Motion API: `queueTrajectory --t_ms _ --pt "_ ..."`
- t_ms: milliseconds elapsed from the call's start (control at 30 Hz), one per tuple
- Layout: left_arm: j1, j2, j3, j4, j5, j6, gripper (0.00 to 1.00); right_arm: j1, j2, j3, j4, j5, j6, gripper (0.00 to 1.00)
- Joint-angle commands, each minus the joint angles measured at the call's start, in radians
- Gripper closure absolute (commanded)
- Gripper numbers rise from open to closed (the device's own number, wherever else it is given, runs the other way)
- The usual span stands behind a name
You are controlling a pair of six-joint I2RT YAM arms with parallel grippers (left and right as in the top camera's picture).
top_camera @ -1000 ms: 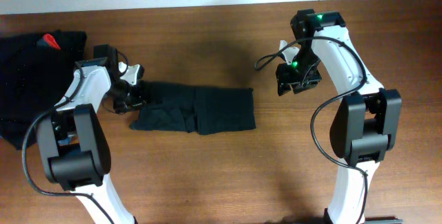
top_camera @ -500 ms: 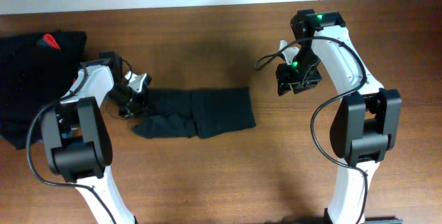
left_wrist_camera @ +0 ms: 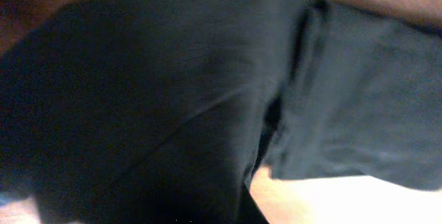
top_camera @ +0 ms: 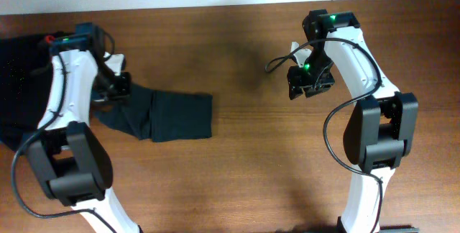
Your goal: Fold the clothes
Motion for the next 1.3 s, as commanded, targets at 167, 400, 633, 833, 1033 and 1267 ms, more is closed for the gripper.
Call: queueTrajectory --t_ms 167,400,633,833,1033,1267 --pt "-0.289 -0.017 0.015 -0.031 0.016 -0.047 0.99 0.0 0.009 0.016 -0.004 0.009 -0.006 0.49" --pt "-0.5 0.004 -0.008 -0.002 0.008 -0.066 0.66 0.0 0.009 0.016 -0.004 0.009 -0.006 0.49" --pt "-0.554 0.018 -0.008 -0.003 0.004 -0.066 0.44 0.0 0.009 0.016 -0.003 0.008 -0.006 0.49" --pt "-0.497 0.017 -0.007 -0.021 -0.026 -0.066 0.51 0.0 0.009 0.016 -0.003 0.005 -0.011 0.48" --pt "-0.369 0.018 -0.008 -0.015 0.001 -0.07 0.26 0.0 0.009 0.016 -0.002 -0.003 -0.014 0.47" --pt "-0.221 0.034 -0.064 0.089 0.229 0.038 0.2 0.0 0.009 0.016 -0.003 -0.003 -0.014 0.47"
